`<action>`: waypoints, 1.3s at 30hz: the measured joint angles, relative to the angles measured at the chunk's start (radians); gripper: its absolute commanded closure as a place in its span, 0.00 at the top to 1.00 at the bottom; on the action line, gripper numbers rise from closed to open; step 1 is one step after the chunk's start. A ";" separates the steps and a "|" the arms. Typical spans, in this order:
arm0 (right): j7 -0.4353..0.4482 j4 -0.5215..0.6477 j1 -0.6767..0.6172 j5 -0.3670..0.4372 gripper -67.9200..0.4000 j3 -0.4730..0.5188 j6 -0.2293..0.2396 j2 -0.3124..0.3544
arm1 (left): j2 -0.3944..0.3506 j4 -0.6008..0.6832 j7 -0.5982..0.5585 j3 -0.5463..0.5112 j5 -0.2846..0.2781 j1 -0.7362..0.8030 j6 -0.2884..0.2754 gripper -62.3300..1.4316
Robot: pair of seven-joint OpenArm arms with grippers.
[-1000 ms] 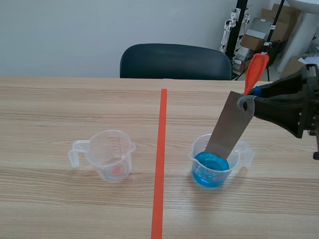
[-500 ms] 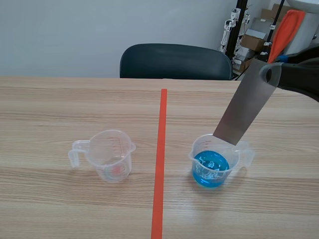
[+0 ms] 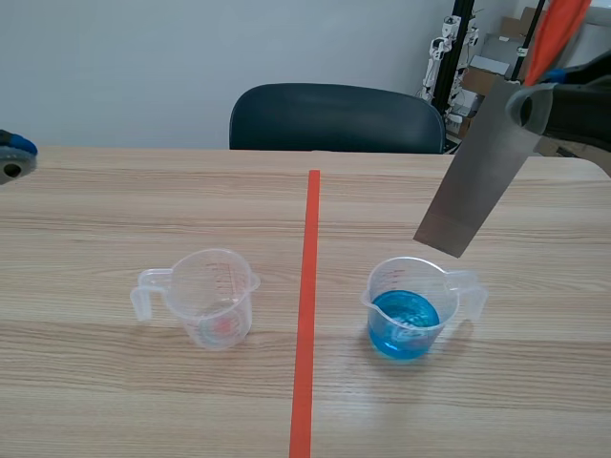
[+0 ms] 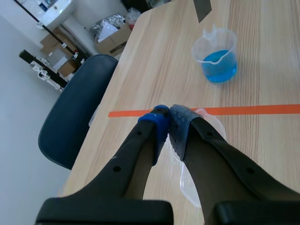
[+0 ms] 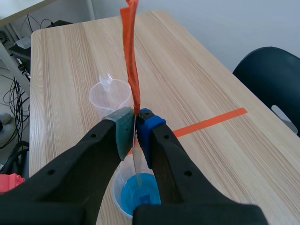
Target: Do the redox reaction experiment. raise the plate out of the solution
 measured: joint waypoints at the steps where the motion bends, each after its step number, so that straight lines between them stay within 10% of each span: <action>1: -0.017 0.008 0.000 0.000 0.02 0.000 0.000 0.000 | 0.000 0.009 0.026 0.000 0.001 -0.010 -0.002 0.08; 17: -0.159 0.052 0.016 0.057 0.02 0.041 0.000 0.000 | 0.042 0.037 0.051 0.039 0.002 -0.062 -0.021 0.08; 23: -0.195 0.052 0.017 0.075 0.02 0.087 0.000 0.000 | 0.180 0.036 0.076 0.180 0.123 -0.174 -0.022 0.08; 39: -0.194 0.052 0.017 0.094 0.01 0.087 0.000 0.000 | 0.355 0.011 0.332 0.535 0.145 -0.601 -0.083 0.08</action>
